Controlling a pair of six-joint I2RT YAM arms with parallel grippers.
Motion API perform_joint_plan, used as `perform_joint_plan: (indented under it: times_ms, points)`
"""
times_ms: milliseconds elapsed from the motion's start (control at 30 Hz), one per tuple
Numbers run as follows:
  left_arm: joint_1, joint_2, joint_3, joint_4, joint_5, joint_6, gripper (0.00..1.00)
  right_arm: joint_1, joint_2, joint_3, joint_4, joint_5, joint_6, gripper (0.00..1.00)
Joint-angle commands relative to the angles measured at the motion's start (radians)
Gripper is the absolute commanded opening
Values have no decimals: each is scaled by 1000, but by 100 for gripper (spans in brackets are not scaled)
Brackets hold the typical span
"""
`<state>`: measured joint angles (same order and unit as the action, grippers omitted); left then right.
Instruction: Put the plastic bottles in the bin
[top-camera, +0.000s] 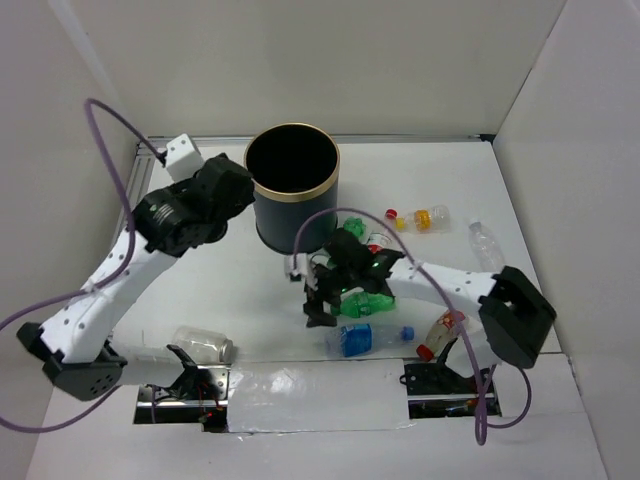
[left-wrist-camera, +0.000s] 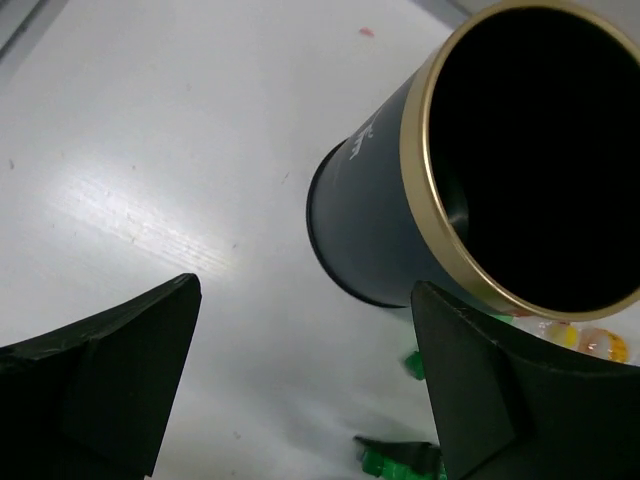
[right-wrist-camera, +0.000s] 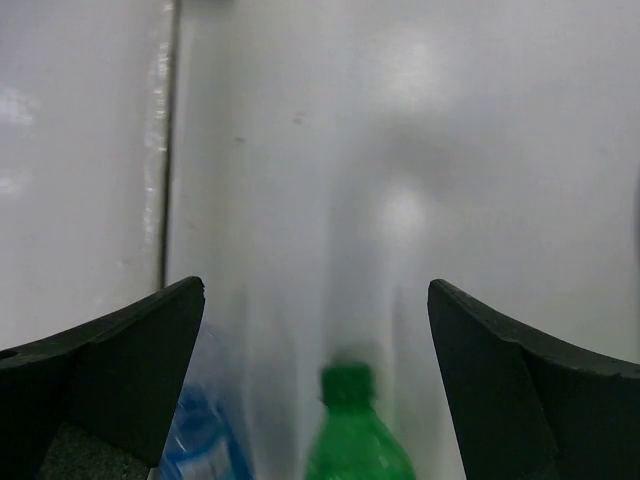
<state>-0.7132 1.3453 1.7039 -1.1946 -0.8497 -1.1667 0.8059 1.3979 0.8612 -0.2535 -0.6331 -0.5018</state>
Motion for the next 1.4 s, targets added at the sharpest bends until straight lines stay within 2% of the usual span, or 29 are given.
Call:
perform_joint_plan:
  times_ms: [0,67,100,167,367,567,1000,1267,1367]
  points:
    - [17,-112,-68,249,1,210,99,136,87,80,100,67,81,99]
    - [37,-211,-134,414,41,295,99,199,170,128,122,55,121,99]
    - [37,-244,-157,473,63,388,99,217,194,159,132,55,173,99]
    - [47,-325,-207,564,116,439,99,251,268,264,132,39,247,99]
    - [69,-399,-237,547,153,476,99,328,444,542,57,-19,396,98]
    - [69,-443,-269,547,166,467,99,417,584,691,66,85,485,98]
    - [78,-485,-288,527,186,487,99,481,779,858,66,321,520,100]
    - [78,-514,-317,495,195,457,99,559,846,848,66,434,474,100]
    - [78,-534,-340,495,195,446,99,572,846,814,77,481,451,94]
